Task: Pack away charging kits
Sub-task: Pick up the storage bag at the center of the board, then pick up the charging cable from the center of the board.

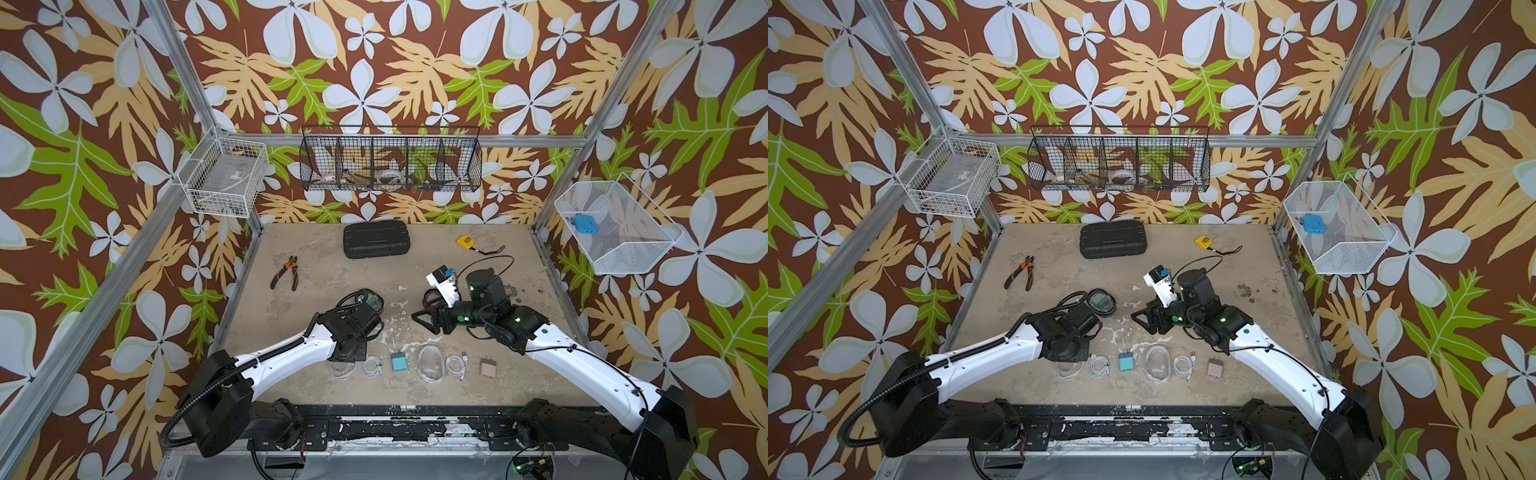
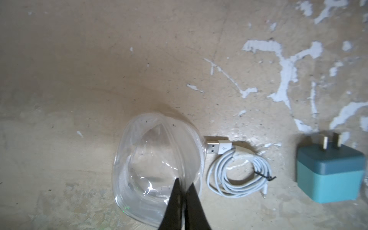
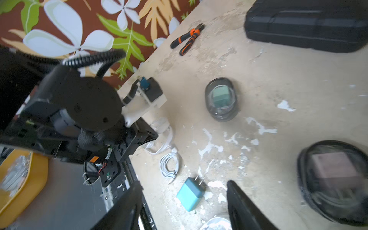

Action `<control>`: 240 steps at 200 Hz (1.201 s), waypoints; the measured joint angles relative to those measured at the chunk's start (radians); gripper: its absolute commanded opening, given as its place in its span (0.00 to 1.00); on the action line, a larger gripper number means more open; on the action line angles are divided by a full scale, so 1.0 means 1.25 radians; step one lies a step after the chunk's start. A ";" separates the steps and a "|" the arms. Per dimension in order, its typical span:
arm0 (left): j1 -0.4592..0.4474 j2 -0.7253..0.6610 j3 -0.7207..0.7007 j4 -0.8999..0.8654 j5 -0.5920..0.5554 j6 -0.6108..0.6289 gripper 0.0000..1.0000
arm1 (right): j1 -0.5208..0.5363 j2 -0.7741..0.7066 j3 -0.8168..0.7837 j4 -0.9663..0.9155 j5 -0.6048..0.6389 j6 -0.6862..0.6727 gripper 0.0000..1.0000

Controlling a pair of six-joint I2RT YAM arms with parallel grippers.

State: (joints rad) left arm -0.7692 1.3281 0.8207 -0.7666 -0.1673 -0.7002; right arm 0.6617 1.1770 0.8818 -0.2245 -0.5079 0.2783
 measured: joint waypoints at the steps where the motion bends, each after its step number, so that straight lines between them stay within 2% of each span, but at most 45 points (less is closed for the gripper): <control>1: 0.000 -0.001 -0.001 0.001 0.001 0.000 0.00 | 0.003 0.001 -0.001 0.000 0.001 0.001 0.53; 18: 0.002 -0.014 -0.022 0.037 0.033 0.003 0.00 | 0.069 0.036 -0.020 0.006 0.016 0.008 0.43; 54: 0.027 -0.068 -0.081 0.110 0.096 0.015 0.00 | 0.181 0.159 -0.013 0.023 0.053 0.035 0.41; 95: 0.080 -0.150 -0.132 0.175 0.163 0.021 0.00 | 0.241 0.305 0.061 0.033 0.116 0.064 0.43; 150: 0.085 -0.146 -0.134 0.209 0.198 0.038 0.00 | 0.285 0.460 0.141 0.013 0.190 0.063 0.44; 182: 0.086 -0.159 -0.136 0.216 0.201 0.038 0.00 | 0.298 0.488 0.144 -0.001 0.221 0.061 0.46; 210: 0.086 -0.158 -0.136 0.216 0.201 0.038 0.00 | 0.295 0.503 0.139 -0.002 0.245 0.061 0.43; 240: 0.086 -0.149 -0.135 0.216 0.201 0.040 0.00 | 0.297 0.520 0.130 0.006 0.256 0.058 0.34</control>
State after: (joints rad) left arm -0.6621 1.1423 0.6521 -0.4961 0.0837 -0.6502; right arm 1.0328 1.8275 1.0439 -0.2173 -0.1879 0.3508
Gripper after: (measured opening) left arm 0.063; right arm 0.366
